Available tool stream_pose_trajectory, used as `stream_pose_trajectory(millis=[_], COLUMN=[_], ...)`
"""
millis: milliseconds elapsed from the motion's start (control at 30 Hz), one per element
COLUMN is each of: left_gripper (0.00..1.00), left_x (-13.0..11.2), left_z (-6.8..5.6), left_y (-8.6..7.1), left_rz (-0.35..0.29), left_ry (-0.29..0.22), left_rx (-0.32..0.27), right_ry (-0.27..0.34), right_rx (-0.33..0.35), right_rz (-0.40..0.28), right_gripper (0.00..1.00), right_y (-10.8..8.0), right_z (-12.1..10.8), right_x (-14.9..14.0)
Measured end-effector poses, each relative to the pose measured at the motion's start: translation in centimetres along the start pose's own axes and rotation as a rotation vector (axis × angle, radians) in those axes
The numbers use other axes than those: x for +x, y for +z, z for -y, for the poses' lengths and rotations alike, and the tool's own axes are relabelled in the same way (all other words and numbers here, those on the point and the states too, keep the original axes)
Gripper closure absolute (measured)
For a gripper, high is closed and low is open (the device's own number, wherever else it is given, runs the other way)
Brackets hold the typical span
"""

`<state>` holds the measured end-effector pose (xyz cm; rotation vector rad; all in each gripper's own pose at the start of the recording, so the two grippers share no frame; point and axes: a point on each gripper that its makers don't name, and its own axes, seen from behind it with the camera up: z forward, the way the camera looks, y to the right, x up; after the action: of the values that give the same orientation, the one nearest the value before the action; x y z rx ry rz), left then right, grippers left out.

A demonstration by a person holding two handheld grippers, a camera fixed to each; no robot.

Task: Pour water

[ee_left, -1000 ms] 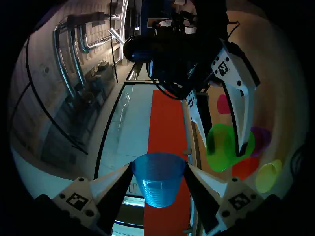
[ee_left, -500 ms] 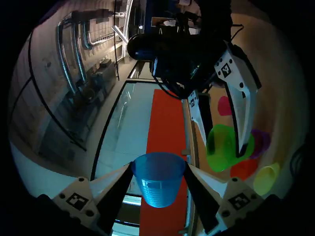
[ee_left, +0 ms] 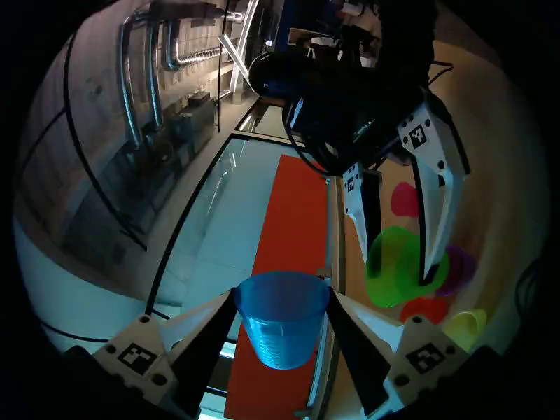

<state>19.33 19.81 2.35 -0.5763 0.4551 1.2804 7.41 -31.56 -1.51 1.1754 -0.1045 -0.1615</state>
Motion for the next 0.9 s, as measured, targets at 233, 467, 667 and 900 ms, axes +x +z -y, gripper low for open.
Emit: stream_pose_trajectory(millis=[233, 467, 667, 900], left_gripper=[0.13, 0.13, 0.13, 0.12], left_x=[-0.8, -1.4, -1.9, -2.8], left_z=[0.3, 0.3, 0.4, 0.8], left_y=[-0.4, -0.6, -0.7, -0.8], left_rz=[0.023, 0.035, 0.043, 0.064], left_ry=[-0.086, -0.154, -0.216, -0.333], left_rx=[0.010, 0.009, 0.001, 0.012], right_ry=[-0.006, -0.009, -0.017, -0.023], right_rx=[-0.005, -0.009, -0.012, -0.016], right_rz=[0.004, 0.004, 0.006, 0.009], right_gripper=[0.07, 0.07, 0.08, 0.08], right_y=[-0.3, -0.5, -0.7, -1.0], right_z=[0.0, -0.1, 0.1, 0.1], right_x=[0.2, 0.5, 0.6, 0.7])
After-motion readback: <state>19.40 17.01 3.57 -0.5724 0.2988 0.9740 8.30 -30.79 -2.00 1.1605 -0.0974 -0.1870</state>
